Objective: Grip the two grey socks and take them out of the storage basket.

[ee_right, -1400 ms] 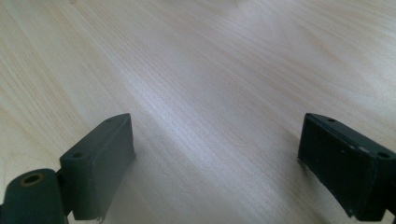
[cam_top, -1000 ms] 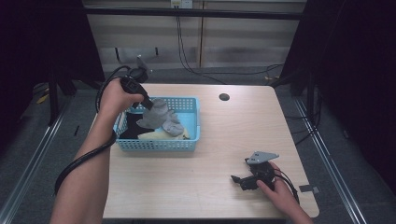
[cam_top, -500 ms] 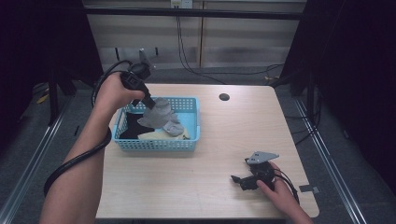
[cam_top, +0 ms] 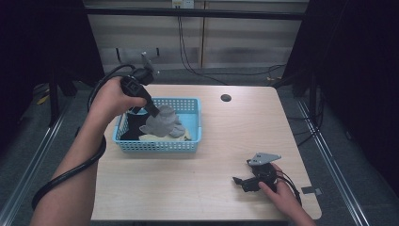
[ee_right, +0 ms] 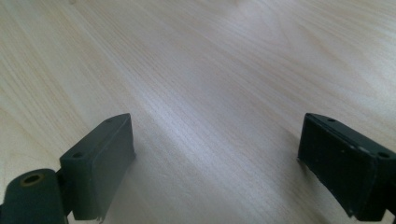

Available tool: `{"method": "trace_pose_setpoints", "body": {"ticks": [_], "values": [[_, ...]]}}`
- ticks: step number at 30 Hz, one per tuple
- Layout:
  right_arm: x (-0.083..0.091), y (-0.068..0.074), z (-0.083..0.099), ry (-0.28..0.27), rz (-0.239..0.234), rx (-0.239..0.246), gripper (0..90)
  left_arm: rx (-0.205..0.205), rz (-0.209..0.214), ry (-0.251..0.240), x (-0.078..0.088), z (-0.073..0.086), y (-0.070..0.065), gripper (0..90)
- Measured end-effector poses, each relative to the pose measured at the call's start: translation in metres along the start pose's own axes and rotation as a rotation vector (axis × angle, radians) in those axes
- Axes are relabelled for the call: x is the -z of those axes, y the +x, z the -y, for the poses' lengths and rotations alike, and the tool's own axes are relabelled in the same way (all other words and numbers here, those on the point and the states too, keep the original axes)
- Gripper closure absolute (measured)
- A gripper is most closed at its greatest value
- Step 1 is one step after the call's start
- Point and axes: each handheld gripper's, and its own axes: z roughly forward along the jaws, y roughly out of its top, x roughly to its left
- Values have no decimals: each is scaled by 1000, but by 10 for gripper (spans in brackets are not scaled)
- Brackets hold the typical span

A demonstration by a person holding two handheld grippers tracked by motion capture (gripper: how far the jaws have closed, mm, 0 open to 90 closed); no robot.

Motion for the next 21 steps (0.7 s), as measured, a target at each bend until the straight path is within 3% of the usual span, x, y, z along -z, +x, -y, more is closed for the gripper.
{"method": "trace_pose_setpoints", "body": {"ticks": [11,16,19,21], "values": [[0,0,0,0,0,0,100,-74,36,26,-16,18,-30,865],[0,0,0,0,1,0,101,-70,44,39,-32,24,-35,848],[0,0,0,0,1,0,101,-71,49,36,-38,25,-35,741],[0,0,0,0,2,3,100,-76,32,7,-44,25,-36,654]]}}
